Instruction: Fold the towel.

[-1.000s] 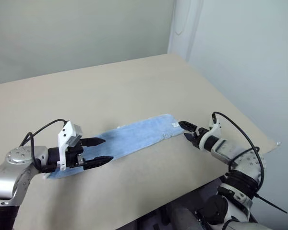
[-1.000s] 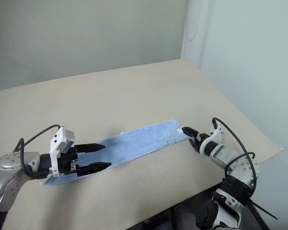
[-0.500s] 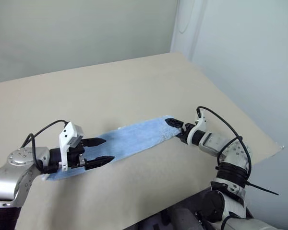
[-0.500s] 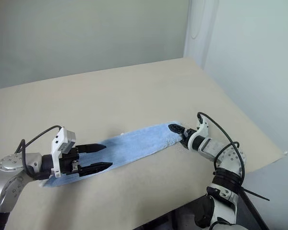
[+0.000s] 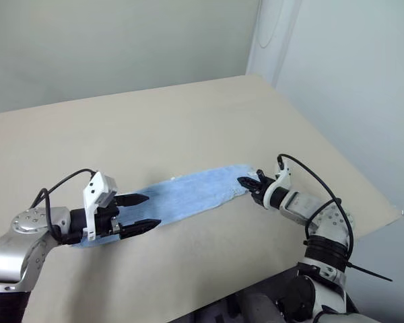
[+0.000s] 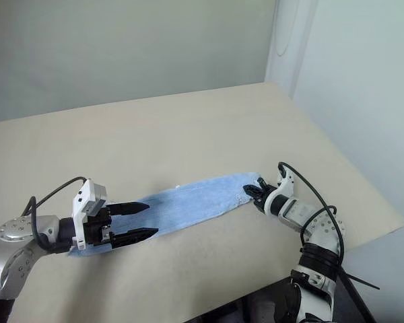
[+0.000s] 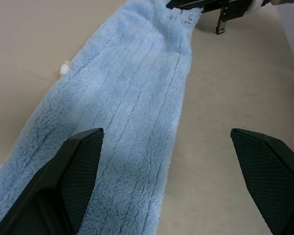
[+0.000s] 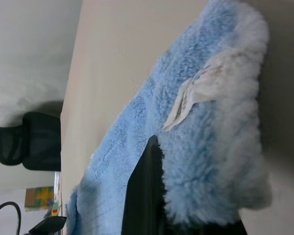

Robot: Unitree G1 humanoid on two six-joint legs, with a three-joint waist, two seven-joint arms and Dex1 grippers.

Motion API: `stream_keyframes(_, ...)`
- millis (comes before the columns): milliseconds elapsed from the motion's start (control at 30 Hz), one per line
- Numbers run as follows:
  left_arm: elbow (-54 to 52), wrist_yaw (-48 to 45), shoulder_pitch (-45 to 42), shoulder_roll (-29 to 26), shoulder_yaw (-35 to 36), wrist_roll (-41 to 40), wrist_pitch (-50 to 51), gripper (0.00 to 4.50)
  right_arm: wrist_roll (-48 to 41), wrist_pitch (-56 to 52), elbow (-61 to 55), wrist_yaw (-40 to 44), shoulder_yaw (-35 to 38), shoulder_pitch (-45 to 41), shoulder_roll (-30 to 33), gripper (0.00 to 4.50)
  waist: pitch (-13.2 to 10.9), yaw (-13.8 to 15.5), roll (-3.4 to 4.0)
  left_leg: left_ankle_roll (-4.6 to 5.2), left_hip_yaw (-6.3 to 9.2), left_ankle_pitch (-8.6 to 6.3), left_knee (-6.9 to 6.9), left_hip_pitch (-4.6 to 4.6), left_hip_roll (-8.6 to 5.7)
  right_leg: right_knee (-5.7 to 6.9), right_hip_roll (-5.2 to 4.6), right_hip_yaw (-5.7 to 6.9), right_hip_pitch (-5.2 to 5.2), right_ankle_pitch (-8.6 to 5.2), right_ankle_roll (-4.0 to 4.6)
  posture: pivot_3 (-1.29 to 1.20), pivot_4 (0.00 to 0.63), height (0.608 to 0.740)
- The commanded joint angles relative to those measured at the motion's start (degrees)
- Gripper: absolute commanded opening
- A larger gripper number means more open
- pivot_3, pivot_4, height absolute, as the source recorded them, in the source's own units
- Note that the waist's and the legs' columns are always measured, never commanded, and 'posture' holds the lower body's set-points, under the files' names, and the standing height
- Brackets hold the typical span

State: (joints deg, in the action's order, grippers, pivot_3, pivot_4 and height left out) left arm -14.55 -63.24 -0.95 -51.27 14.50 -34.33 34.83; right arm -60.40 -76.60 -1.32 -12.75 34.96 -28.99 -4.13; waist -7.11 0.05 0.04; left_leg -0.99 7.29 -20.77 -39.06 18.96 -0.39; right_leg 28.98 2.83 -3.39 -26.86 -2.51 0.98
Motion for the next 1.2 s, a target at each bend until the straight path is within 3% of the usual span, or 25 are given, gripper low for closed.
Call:
stream_keyframes(33, -1.3, 0.1, -0.1, -0.1, 0.9, -0.2, -1.2, 4.50, -0.1, 1.0, -5.1, -0.5, -2.6, 0.9, 1.5, 0.02, 0.0, 0.0, 0.00, 0.00, 0.00, 0.00, 0.00, 0.00, 0.00, 0.00, 0.00, 0.00, 0.00, 0.00, 0.00, 0.00, 0.150, 0.740)
stream_keyframes(433, 1.3, 0.8, -1.0, 0.3, 1.3, 0.5, -1.8, 4.50, 20.2, 13.0, -12.3, 23.6, -34.0, -0.5, 29.0, 0.02, 0.1, 0.0, -0.12, 0.11, -0.10, 0.07, -0.03, -0.01, 0.02, -0.05, -0.04, 0.01, 0.06, -0.01, -0.03, 0.00, 0.150, 0.740)
stream_keyframes(733, 1.5, 2.3, -0.3, 1.0, 1.9, 0.4, -2.0, 4.50, 34.0, 24.4, -15.3, 41.6, -52.3, -6.1, 42.0, 0.02, 0.1, -0.2, -0.01, 0.62, -0.23, 0.36, -0.05, 0.03, 0.02, -0.35, -0.04, 0.00, 0.13, -0.07, -0.11, 0.00, 0.150, 0.740)
stream_keyframes(933, 1.2, 3.2, -0.1, 1.7, 1.8, 0.2, -2.0, 4.50, 41.4, 30.4, -17.5, 52.7, -61.5, -12.6, 44.7, 0.02, 0.1, -0.5, 0.02, 0.83, -0.26, 0.50, -0.07, 0.03, 0.03, -0.80, -0.01, 0.02, 0.18, -0.07, -0.11, 0.00, 0.150, 0.740)
stream_keyframes(1200, 0.8, 3.9, 0.1, 2.7, 1.4, 0.3, -2.2, 4.50, 47.4, 34.3, -13.3, 61.5, -69.2, -19.3, 39.0, 0.02, 0.1, -0.7, 0.00, 0.95, -0.23, 0.58, -0.06, 0.03, 0.04, -0.93, -0.01, 0.02, 0.18, -0.04, -0.07, 0.00, 0.150, 0.740)
